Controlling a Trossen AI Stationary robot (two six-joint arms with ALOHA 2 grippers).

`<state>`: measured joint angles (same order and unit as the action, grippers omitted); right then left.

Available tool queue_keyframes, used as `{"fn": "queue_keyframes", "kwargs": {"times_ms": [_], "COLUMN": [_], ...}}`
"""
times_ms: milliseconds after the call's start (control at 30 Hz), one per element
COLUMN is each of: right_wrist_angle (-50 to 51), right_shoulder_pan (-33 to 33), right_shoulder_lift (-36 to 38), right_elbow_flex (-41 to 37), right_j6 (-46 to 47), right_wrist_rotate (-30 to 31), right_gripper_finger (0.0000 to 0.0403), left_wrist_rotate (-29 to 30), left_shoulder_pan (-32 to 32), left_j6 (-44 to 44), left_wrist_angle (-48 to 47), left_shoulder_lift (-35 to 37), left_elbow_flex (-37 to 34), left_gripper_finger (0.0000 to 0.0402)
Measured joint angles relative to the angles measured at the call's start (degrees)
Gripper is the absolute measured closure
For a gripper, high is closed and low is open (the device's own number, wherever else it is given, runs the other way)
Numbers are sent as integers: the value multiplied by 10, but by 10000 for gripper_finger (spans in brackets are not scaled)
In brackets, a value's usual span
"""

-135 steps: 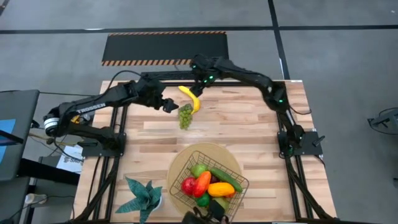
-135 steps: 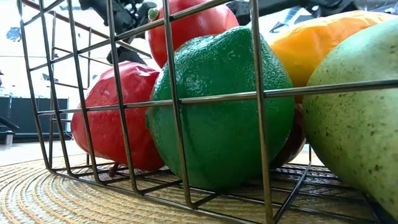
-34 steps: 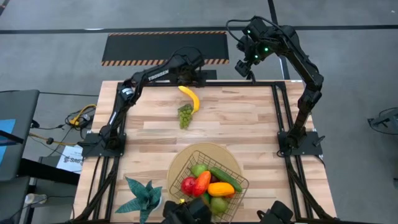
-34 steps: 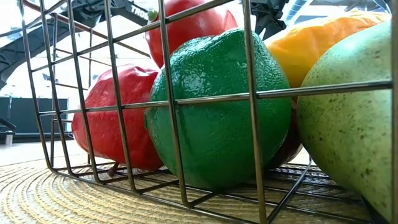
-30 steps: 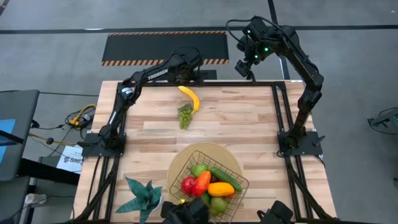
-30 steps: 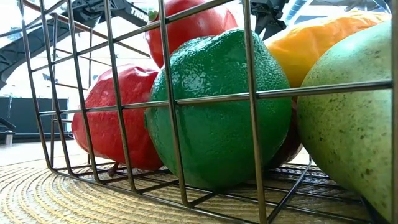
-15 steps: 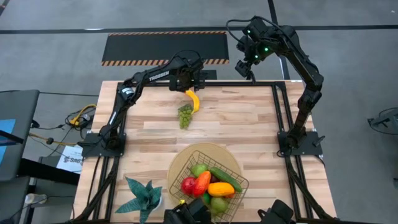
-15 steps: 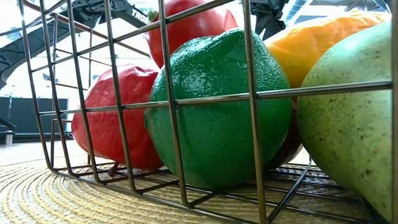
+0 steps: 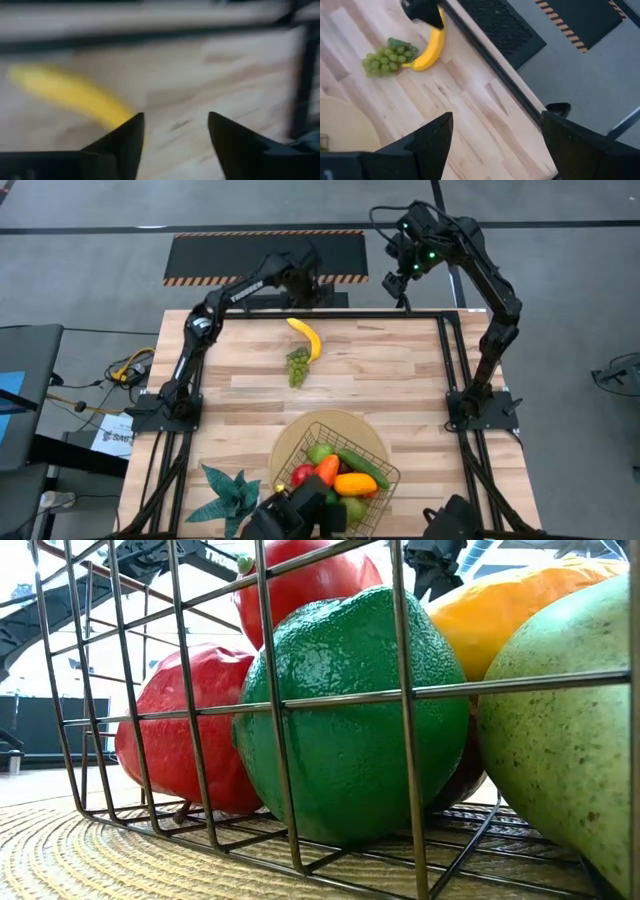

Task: Build produce basket
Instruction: Put the banana into the wire basket

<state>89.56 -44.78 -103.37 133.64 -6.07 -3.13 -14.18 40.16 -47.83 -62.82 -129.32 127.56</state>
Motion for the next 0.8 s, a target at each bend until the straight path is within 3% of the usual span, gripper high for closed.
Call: {"fn": "queue_keyframes", "kwargs": {"times_ms": [233, 300, 367, 467, 633, 700, 800], "right_wrist_angle": [0, 0, 1, -1, -2, -2, -2], "right_shoulder_pan": [-16, -19, -20, -20, -19, -18, -21], "right_shoulder_lift": [0, 0, 0, 0, 0, 0, 0], "right_elbow_flex": [0, 0, 0, 0, 0, 0, 0], "right_j6": [0, 0, 2, 2, 2, 2, 1], "right_wrist_rotate": [0, 0, 0, 0, 0, 0, 0], "right_gripper_finger": [85, 85, 85, 85, 85, 85, 85], "left_wrist_rotate": [-48, -60, -20, 1, -52, -60, -22], "left_shoulder_pan": [7, -2, -9, -9, -3, -10, -12], "left_j6": [-27, -51, -58, -51, -64, -51, -21], "left_wrist_angle": [153, 172, 131, 150, 139, 164, 225], "left_shoulder_lift": [-23, -46, -55, -48, -48, -48, -37], "left_elbow_flex": [8, 8, 14, 18, 17, 40, 76], "left_gripper_finger": [382, 390, 397, 401, 401, 401, 401]}}
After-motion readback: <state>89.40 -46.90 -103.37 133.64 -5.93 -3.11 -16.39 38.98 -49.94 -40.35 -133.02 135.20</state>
